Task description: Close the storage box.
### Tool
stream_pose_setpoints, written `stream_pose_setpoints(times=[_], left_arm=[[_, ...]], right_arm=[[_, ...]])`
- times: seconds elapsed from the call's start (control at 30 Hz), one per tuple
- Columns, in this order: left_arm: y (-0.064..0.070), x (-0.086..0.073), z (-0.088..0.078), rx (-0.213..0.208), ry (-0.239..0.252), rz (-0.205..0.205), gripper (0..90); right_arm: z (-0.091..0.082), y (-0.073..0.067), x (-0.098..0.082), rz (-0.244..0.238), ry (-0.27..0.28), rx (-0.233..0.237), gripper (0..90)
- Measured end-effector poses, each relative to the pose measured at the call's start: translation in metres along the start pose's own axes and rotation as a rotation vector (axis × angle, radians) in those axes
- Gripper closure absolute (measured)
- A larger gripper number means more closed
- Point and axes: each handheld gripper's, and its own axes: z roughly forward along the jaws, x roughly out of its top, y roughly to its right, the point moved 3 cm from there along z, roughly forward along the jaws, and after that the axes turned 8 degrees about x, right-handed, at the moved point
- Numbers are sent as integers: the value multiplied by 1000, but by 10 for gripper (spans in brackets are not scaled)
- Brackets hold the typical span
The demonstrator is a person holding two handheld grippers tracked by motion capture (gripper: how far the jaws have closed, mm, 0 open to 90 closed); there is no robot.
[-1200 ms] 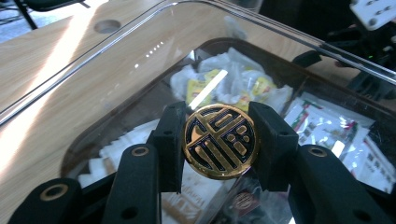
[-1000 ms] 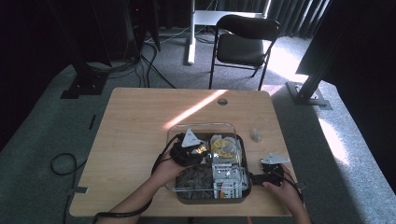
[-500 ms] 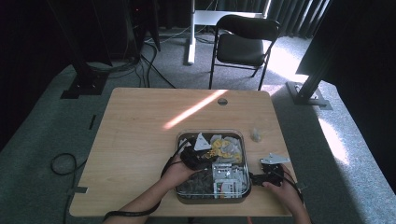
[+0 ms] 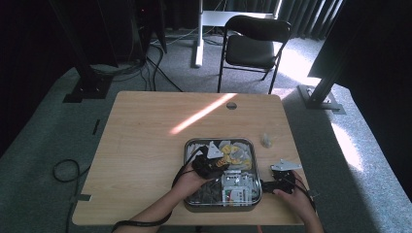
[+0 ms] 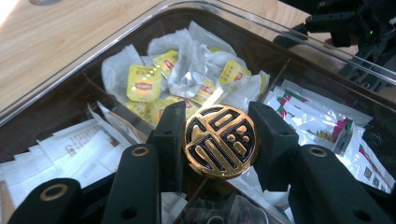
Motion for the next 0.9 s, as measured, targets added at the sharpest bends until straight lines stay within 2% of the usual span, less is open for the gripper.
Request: stream_pose_setpoints(times=[0.23,0.43,0.53,0.83,0.9], left_arm=[[3,-5,3,18,-9,32,591],[3,-5,4,18,-14,28,591],[4,-5,5,4,-16,13,590],[5,-7,8,14,-6,20,589],[4,-7,8,3,-10,13,584]], right_arm=[[0,0,0,0,0,0,126],[0,0,0,0,0,0,126],[0,0,0,0,0,0,126],[0,0,0,-1,0,0,126],[0,0,0,0,0,0,126]])
